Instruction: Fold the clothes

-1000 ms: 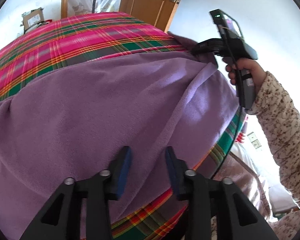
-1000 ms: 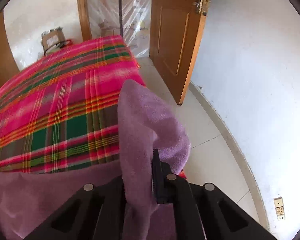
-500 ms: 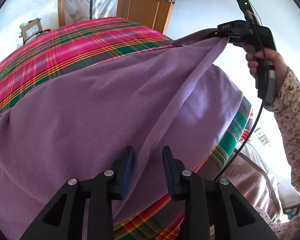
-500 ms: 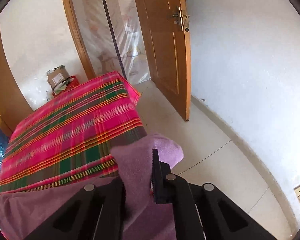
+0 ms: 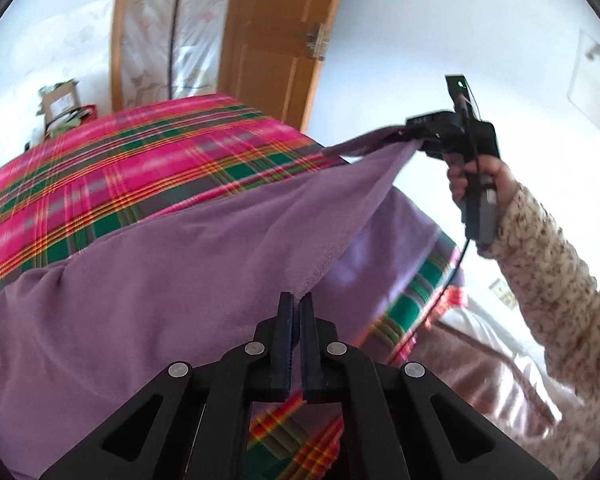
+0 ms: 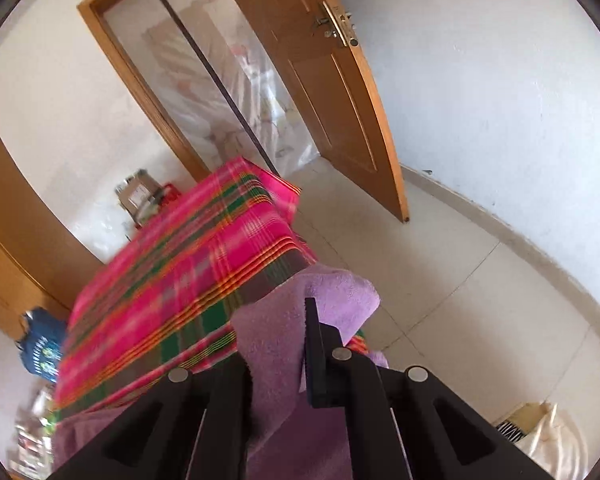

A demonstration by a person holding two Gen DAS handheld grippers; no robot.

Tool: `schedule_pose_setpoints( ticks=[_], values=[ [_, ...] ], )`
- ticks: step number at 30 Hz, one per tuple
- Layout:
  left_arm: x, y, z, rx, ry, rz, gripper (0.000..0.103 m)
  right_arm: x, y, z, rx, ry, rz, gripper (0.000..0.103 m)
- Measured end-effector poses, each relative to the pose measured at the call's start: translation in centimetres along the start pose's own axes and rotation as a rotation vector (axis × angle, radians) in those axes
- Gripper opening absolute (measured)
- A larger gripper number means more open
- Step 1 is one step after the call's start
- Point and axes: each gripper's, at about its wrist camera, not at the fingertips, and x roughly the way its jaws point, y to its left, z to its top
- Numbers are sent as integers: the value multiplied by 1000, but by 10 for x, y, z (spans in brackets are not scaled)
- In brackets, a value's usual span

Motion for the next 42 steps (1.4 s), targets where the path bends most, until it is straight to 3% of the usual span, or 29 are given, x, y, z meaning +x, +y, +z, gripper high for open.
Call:
schedule_pose_setpoints(
  ticks=[4,8,14,27,32,36,42],
  values=[
    [12,0,-11,2,63,-6,3,-13,-15,-17,27,-5,22,6],
    [33,5,-19,-43,141,-5,3,-2,-40,-39,67,41,-23,8],
    [43,5,-28,-39,180,1,3,4,-71,-58,149,62,-23,16],
    [51,2,-28,-43,197,-7,3,-6,-108,-76,277,-4,3,16],
    [51,0,-30,-44,198,-13,4,-23,-113,-79,338,-120,3,16],
    [51,-1,-30,-53,197,-18,4,-21,-114,-82,335,-120,-57,16],
    [53,-3,-28,-55,194,-21,4,-5,-140,-87,491,-71,0,25]
  ],
)
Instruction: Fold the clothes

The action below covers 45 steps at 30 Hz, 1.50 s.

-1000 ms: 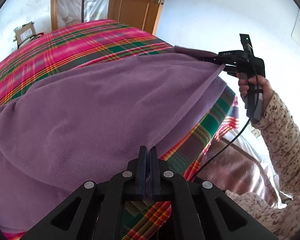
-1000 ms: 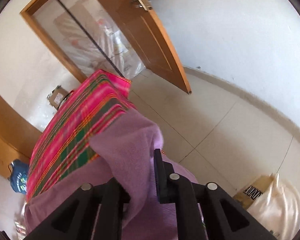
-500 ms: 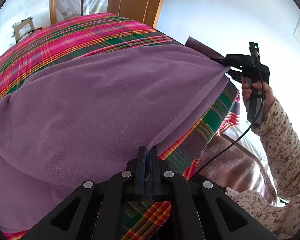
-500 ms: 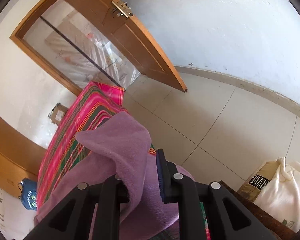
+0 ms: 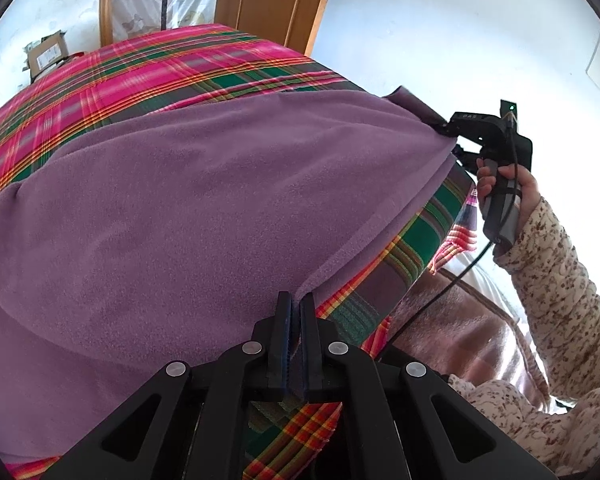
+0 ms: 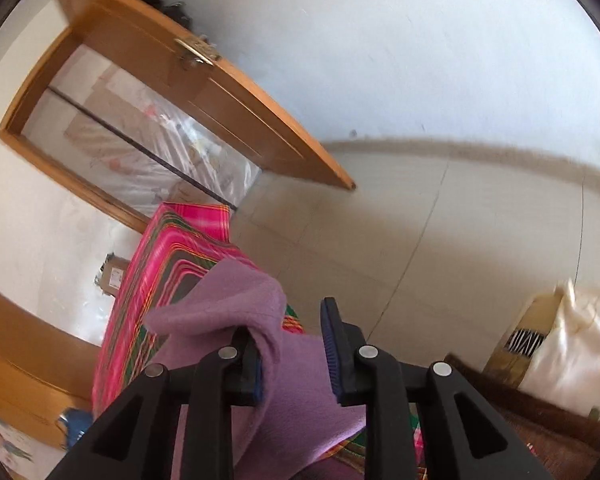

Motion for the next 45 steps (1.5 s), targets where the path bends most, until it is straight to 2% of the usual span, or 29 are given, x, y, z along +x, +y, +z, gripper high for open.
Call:
schedule_pose_setpoints(
  ticks=[3,7,15,21,24,26,28,33,35,38,42,45],
  values=[
    [0,0,-1,-4,-3,-4,4,8,-14,1,81,33,14,28],
    [0,-1,-1,-5,-5,-5,4,12,-23,-3,114,50,15,28],
    [-3,2,-4,-26,-9,-37,4,0,-32,0,132,35,-91,25],
    [-4,2,-6,-39,-2,-72,4,-26,-11,1,63,-92,-216,25],
    [-3,1,-8,-37,7,-86,4,-44,3,-3,29,-155,-221,25],
    [-3,0,-9,-37,13,-98,5,-55,23,-10,-53,-194,-195,25],
    [-2,-1,-9,-38,24,-128,8,-61,52,-22,-193,-186,-143,25],
    [-11,1,-8,-61,0,-151,8,-44,126,-77,-611,15,17,26],
    [-17,5,-6,-77,-16,-157,11,-39,142,-96,-706,59,61,26],
    [-24,11,-4,-99,-45,-159,12,-36,158,-125,-845,75,72,26],
    [-27,22,-1,-134,-58,-145,12,-29,165,-157,-968,166,116,26],
    [-26,29,0,-156,-58,-139,13,-29,155,-176,-1033,175,52,26]
  ],
)
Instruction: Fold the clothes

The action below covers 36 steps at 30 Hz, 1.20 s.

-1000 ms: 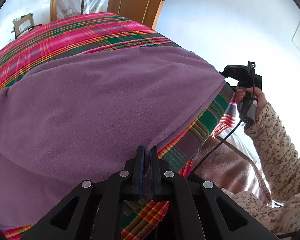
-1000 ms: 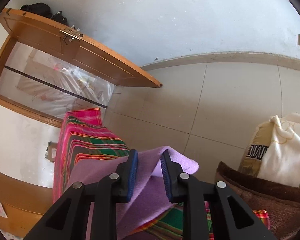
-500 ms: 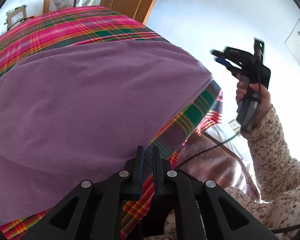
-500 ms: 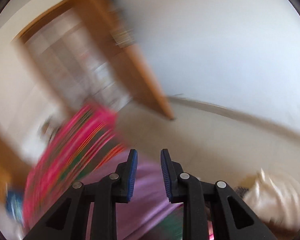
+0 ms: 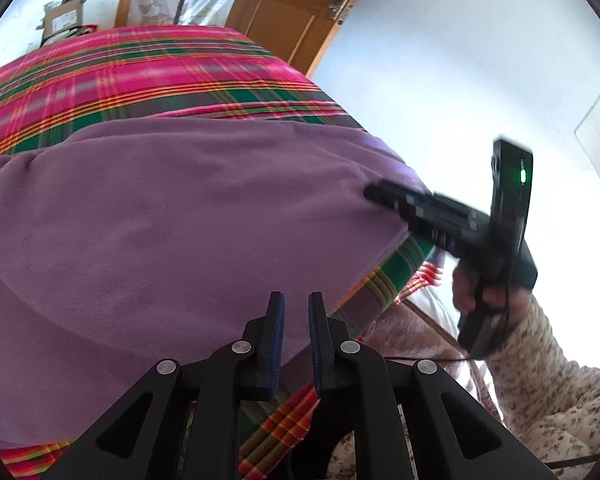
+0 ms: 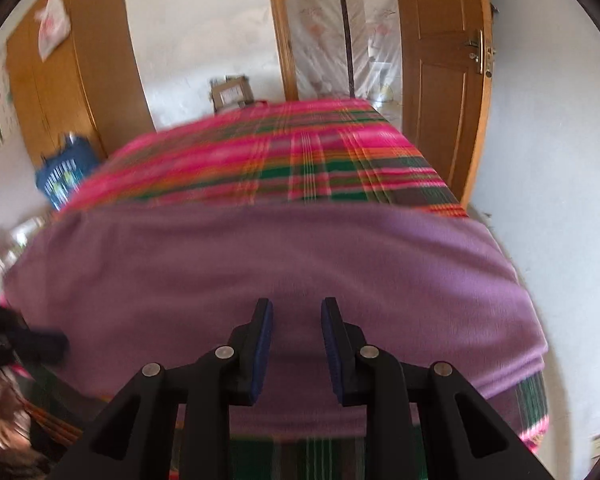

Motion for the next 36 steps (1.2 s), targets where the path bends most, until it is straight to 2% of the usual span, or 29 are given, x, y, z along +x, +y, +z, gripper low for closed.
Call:
schedule_pose_setpoints(
  ticks=[10,20,24,26,31,34,36],
  values=[
    [-11,36,-4,-98,-27,35,14,-22,12,-34,-73,-25,-85,30],
    [-36,73,-15,-193,-72,66,15,-35,18,-25,-75,62,-94,31],
    [-31,76,-26,-206,-39,69,15,-34,30,-3,-41,22,28,31],
    [-31,77,-31,-205,-37,68,15,-25,39,5,-53,19,40,31],
    [-37,85,-39,-239,-50,57,15,0,63,4,-116,87,85,31],
    [-45,92,-44,-261,-52,57,15,-3,73,-6,-174,94,65,33],
    [-52,94,-48,-261,-56,86,15,-6,80,-12,-212,105,51,33]
  ],
)
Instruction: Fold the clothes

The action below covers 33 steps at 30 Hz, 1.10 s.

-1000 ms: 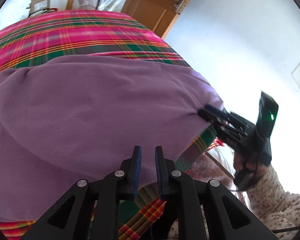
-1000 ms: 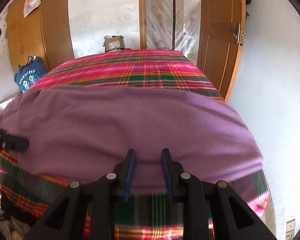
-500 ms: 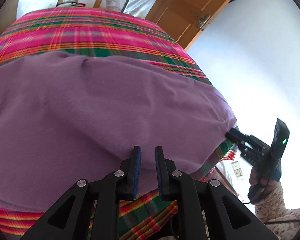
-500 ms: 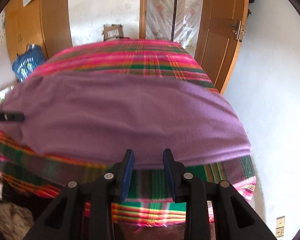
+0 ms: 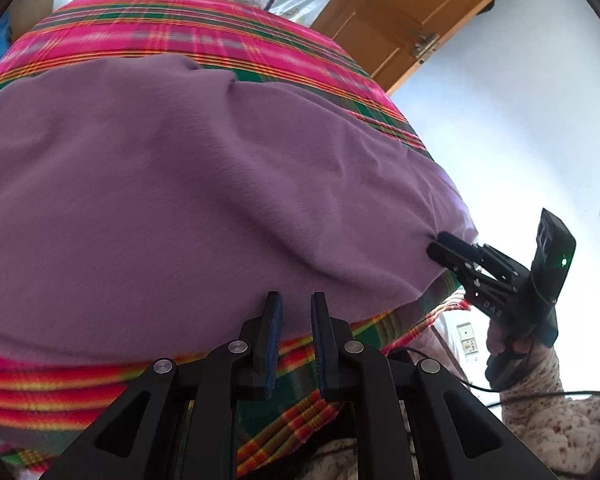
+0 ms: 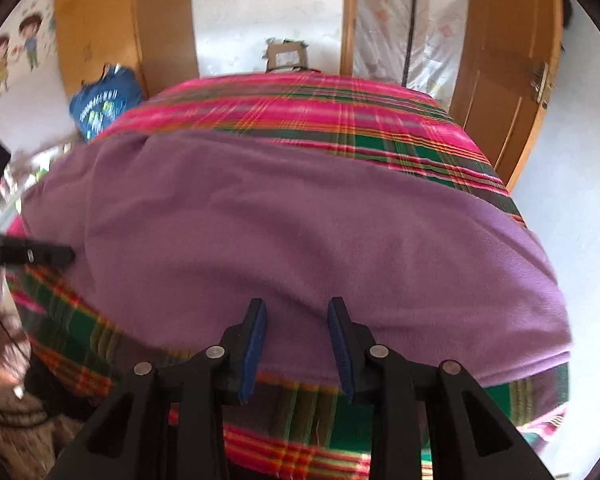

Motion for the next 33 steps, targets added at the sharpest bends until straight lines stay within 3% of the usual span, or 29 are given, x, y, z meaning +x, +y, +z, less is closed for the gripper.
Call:
schedule_pose_setpoints(
  ticks=[4,9,15,18,26,33],
  values=[
    [-18,13,0,-15,-44,51,15,-8,10,10,-13,-33,38,33],
    [-34,52,1,-160,-99,101,15,2,42,34,-71,-63,169,33],
    [-52,82,-5,-250,-141,148,15,17,79,27,-183,30,211,33],
    [-64,99,-4,-311,-168,173,15,13,85,28,-228,32,196,33],
    [-64,97,30,-268,-189,172,18,9,64,79,-158,-50,203,33],
    [-54,103,77,-264,-182,167,18,51,43,137,-73,-20,241,33]
  ],
)
